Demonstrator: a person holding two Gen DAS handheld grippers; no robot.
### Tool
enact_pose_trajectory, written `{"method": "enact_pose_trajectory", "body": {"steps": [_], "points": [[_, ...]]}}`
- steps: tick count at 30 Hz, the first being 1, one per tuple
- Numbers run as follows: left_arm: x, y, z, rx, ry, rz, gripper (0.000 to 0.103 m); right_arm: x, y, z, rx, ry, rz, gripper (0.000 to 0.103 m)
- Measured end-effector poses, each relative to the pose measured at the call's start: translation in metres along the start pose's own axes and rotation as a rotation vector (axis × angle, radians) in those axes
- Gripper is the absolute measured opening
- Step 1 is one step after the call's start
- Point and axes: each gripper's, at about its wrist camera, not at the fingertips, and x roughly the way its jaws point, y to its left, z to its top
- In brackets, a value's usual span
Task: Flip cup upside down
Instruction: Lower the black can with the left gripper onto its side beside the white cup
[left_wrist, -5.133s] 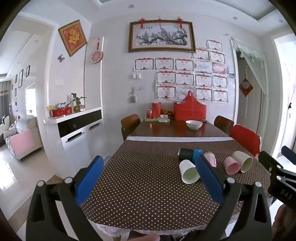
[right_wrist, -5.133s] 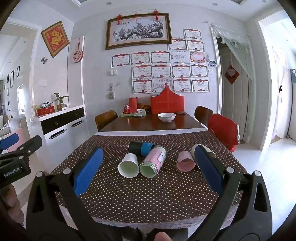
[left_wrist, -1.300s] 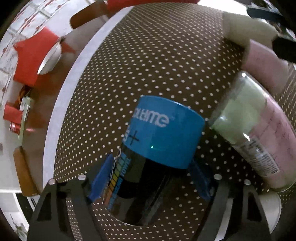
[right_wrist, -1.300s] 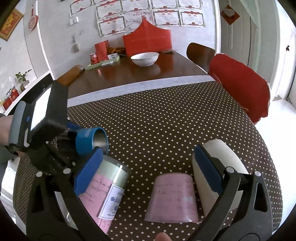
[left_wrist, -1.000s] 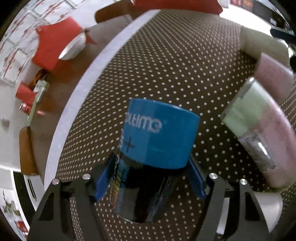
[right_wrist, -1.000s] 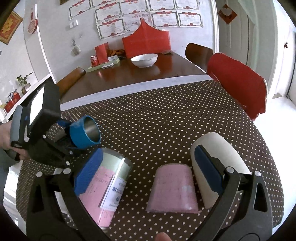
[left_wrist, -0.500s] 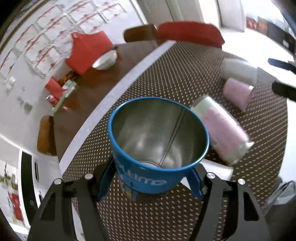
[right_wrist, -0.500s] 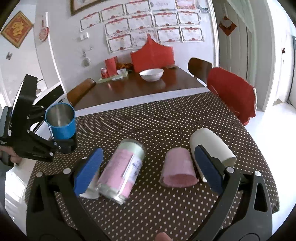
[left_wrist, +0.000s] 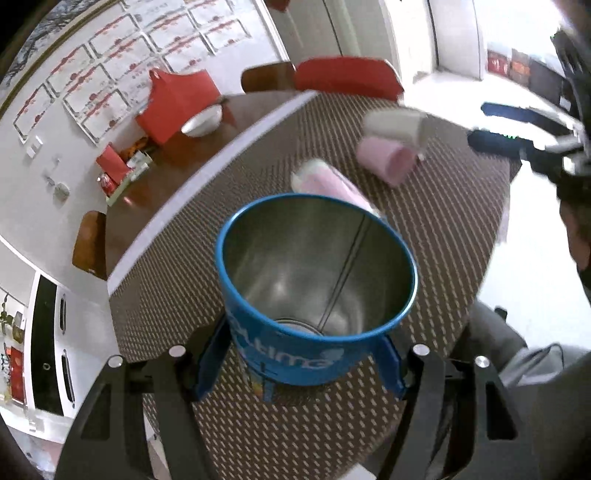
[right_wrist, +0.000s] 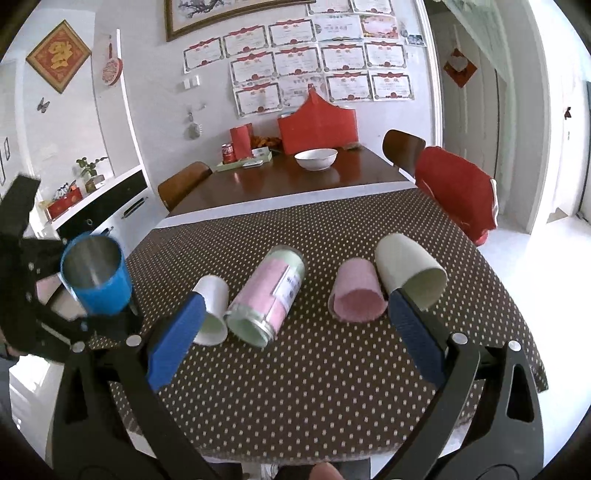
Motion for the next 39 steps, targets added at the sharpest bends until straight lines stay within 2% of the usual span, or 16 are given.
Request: {"method": "enact_pose_trajectory", "body": {"steps": [4, 7, 11, 17, 23, 27, 35, 38, 39], "points": [[0.019, -0.018, -0.023, 0.019, 0.075, -0.015, 0.068, -0.006, -0.004, -0.014, 0.019, 0.008, -0.003, 0.097], [0.04, -0.034, -0.028, 0.045, 0.119, -0.029, 0.068, -0.01, -0.01, -0.023, 0.034, 0.016, -0.011, 0.097], [0.063, -0.05, -0.022, 0.059, 0.131, -0.047, 0.069, -0.014, -0.018, -0.03, 0.046, 0.018, -0.033, 0.097], [0.079, -0.057, -0.006, 0.033, 0.099, -0.012, 0.069, -0.015, -0.027, -0.039, 0.062, 0.029, -0.056, 0.097], [0.09, -0.07, 0.003, 0.038, 0.068, 0.072, 0.07, -0.013, -0.027, -0.044, 0.064, 0.039, -0.056, 0.097], [0.086, -0.069, 0.005, 0.009, 0.019, 0.059, 0.075, -0.012, -0.026, -0.046, 0.062, 0.045, -0.053, 0.097], [0.065, -0.057, 0.0, -0.113, -0.079, 0.067, 0.078, -0.005, -0.017, -0.048, 0.038, 0.063, -0.048, 0.097], [0.054, -0.055, -0.006, -0.15, -0.114, 0.095, 0.087, -0.005, -0.009, -0.046, 0.016, 0.058, -0.043, 0.097], [0.051, -0.054, -0.008, -0.161, -0.124, 0.103, 0.088, -0.004, -0.006, -0.046, 0.011, 0.057, -0.042, 0.097]]}}
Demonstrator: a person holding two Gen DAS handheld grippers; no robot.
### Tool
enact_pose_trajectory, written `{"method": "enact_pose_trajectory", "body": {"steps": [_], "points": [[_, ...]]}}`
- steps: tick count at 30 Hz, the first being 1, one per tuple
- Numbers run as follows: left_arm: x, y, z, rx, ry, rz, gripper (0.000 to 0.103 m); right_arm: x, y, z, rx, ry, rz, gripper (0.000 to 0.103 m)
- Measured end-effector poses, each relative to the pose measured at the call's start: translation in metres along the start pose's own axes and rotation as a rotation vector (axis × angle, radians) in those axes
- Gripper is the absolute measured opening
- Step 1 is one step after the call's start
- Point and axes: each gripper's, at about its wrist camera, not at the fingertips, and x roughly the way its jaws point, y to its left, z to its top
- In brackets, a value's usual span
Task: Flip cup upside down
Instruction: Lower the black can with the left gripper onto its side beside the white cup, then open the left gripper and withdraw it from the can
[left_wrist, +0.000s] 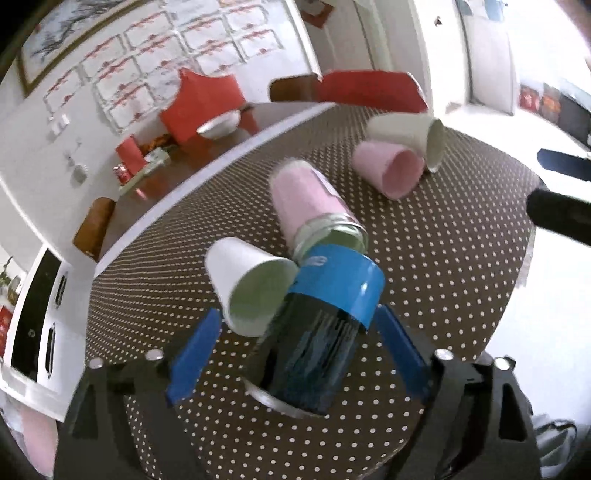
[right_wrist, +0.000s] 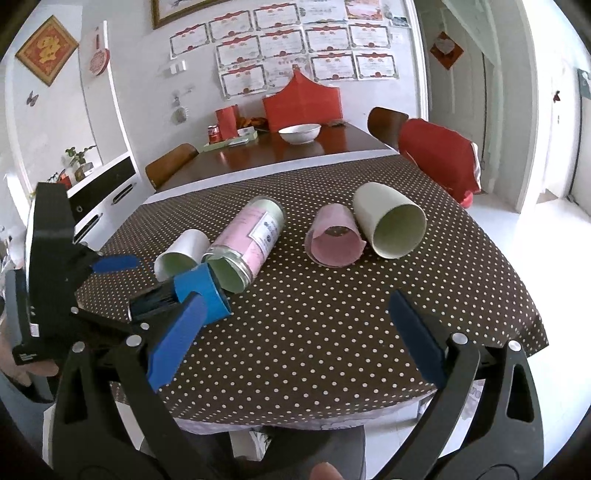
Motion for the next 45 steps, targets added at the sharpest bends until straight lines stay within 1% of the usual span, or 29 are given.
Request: {"method": "enact_pose_trajectory", "body": {"steps": [3, 6, 12, 17, 22, 27, 30, 33, 39, 45], "points": [[-0.013, 0.009, -0.005, -0.064, -0.032, 0.006, 0.088, -0.004, 0.009, 0.0, -0.022, -0.011, 0.008, 0.097], [-0.028, 0.019, -0.012, -0.134, -0.066, 0.029, 0.088, -0.009, 0.017, -0.001, -0.039, -0.025, 0.015, 0.097], [-0.06, 0.028, -0.029, -0.207, -0.121, 0.069, 0.089, -0.025, 0.033, -0.003, -0.072, -0.062, 0.029, 0.097], [-0.092, 0.035, -0.045, -0.275, -0.171, 0.118, 0.089, -0.04, 0.045, -0.006, -0.098, -0.094, 0.045, 0.097], [-0.118, 0.036, -0.058, -0.312, -0.21, 0.168, 0.089, -0.055, 0.058, -0.006, -0.133, -0.129, 0.069, 0.097], [-0.143, 0.039, -0.067, -0.374, -0.256, 0.222, 0.089, -0.063, 0.068, -0.006, -0.159, -0.15, 0.094, 0.097], [-0.153, 0.041, -0.071, -0.402, -0.268, 0.248, 0.089, -0.064, 0.072, -0.004, -0.178, -0.158, 0.109, 0.097], [-0.163, 0.04, -0.075, -0.418, -0.282, 0.294, 0.089, -0.066, 0.076, -0.003, -0.194, -0.168, 0.121, 0.097], [-0.179, 0.036, -0.083, -0.445, -0.306, 0.332, 0.089, -0.068, 0.079, -0.002, -0.211, -0.186, 0.138, 0.097], [-0.189, 0.037, -0.088, -0.466, -0.324, 0.352, 0.089, -0.07, 0.081, -0.001, -0.22, -0.197, 0.162, 0.097]]}}
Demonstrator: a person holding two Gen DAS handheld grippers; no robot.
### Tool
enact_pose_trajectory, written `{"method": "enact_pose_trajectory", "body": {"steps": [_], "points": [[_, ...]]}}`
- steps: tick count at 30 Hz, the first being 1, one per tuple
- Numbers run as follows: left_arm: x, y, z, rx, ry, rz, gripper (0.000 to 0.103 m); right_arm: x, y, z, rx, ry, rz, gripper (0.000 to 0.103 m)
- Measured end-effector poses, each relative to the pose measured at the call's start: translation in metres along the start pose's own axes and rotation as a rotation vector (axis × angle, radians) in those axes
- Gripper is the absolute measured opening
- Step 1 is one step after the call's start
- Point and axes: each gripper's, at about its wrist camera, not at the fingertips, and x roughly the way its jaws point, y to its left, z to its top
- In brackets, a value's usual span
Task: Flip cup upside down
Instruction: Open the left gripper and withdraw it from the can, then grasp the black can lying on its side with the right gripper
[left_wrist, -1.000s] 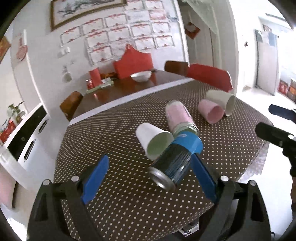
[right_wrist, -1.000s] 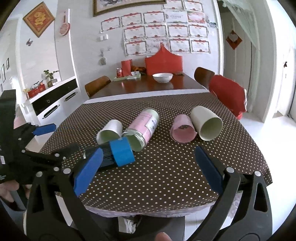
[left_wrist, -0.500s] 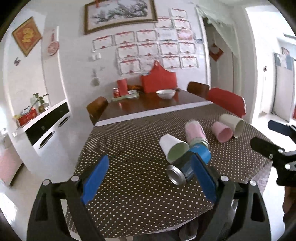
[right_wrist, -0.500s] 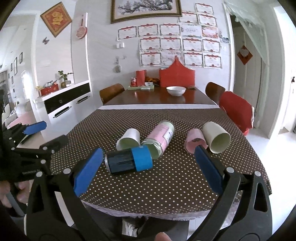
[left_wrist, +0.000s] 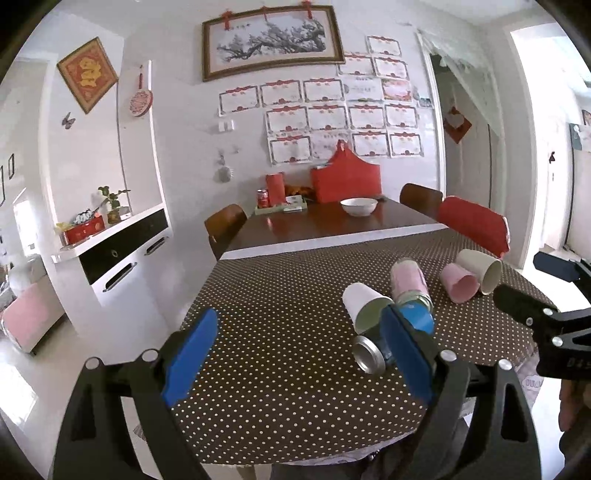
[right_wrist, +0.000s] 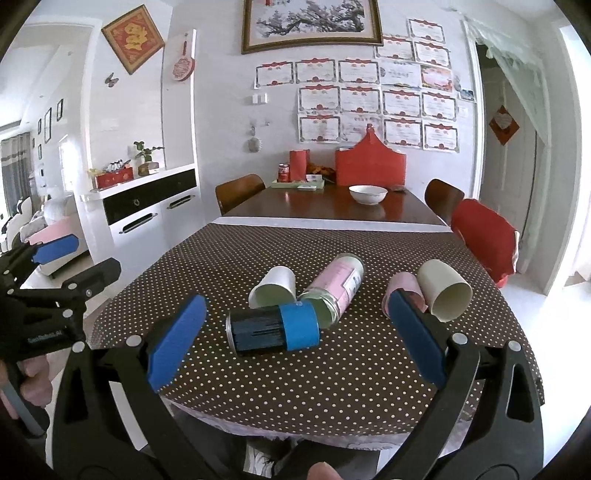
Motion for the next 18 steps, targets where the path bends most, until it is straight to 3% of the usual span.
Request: {"method": "enact_pose_trajectory", "body": {"steps": [5, 10, 18], "points": [[-0.006, 0.006, 0.0, -0.024, -0.011, 0.009, 0.089, -0.003, -0.005, 0.003, 0.013, -0.053, 0.064, 0.097], [-0.009, 0.011, -0.001, -0.038, -0.017, 0.027, 0.089, 0.003, -0.003, 0.006, -0.085, -0.084, 0.122, 0.097], [-0.01, 0.013, -0.003, -0.047, -0.028, 0.055, 0.089, 0.02, 0.017, 0.009, -0.255, 0.004, 0.194, 0.097]]}}
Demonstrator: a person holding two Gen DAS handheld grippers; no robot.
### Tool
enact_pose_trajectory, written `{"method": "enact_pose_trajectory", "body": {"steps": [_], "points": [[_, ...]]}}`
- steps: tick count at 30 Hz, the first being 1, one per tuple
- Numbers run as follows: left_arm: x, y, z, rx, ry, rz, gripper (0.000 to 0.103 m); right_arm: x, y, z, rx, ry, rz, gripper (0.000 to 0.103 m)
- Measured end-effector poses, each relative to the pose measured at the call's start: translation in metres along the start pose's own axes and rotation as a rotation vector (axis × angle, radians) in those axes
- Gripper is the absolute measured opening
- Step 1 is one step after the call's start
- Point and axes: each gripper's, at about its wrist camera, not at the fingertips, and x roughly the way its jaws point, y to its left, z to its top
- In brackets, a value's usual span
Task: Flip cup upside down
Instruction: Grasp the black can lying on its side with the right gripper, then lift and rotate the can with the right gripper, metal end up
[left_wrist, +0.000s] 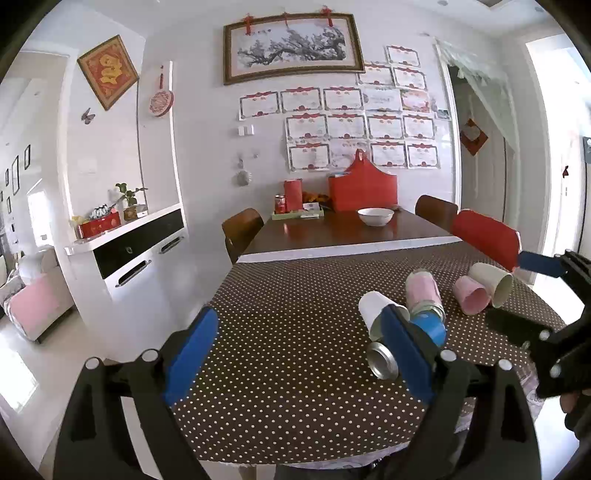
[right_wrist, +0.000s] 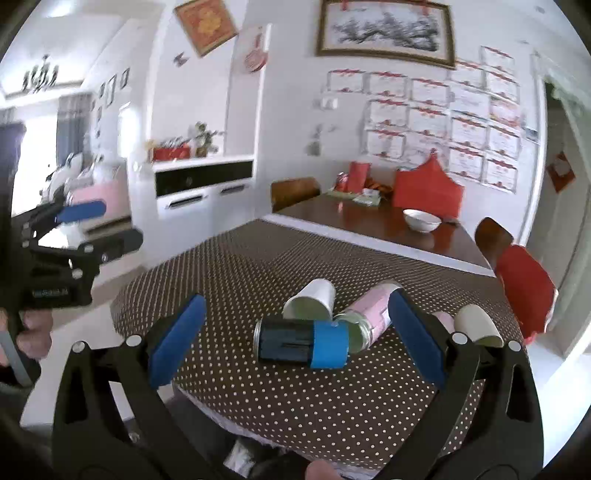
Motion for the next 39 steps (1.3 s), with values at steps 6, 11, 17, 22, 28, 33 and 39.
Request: {"method": "enact_pose_trajectory", "body": {"steps": [6, 11, 17, 22, 28, 33, 39], "points": [[0.013, 0.001, -0.002, -0.016, 0.022, 0.026, 0.089, 0.027, -0.001, 0.0, -0.077, 0.061, 0.076, 0.097], [0.038, 0.001, -0.008, -0.041, 0.067, 0.068, 0.089, 0.068, -0.012, -0.005, -0.194, 0.179, 0.142, 0.097], [0.074, -0.004, -0.025, -0.065, 0.169, 0.059, 0.089, 0.116, -0.008, -0.012, -0.442, 0.342, 0.275, 0.097], [0.097, -0.011, -0.038, -0.062, 0.237, 0.051, 0.089, 0.148, -0.003, -0.014, -0.583, 0.437, 0.396, 0.097], [0.117, -0.008, -0.047, -0.078, 0.294, 0.044, 0.089, 0.186, 0.013, -0.022, -0.753, 0.563, 0.508, 0.088], [0.131, 0.001, -0.055, -0.095, 0.335, 0.044, 0.089, 0.21, 0.026, -0.032, -0.866, 0.715, 0.611, 0.078], [0.142, 0.01, -0.065, -0.113, 0.372, 0.035, 0.089, 0.22, 0.045, -0.04, -0.957, 0.833, 0.672, 0.075]]}}
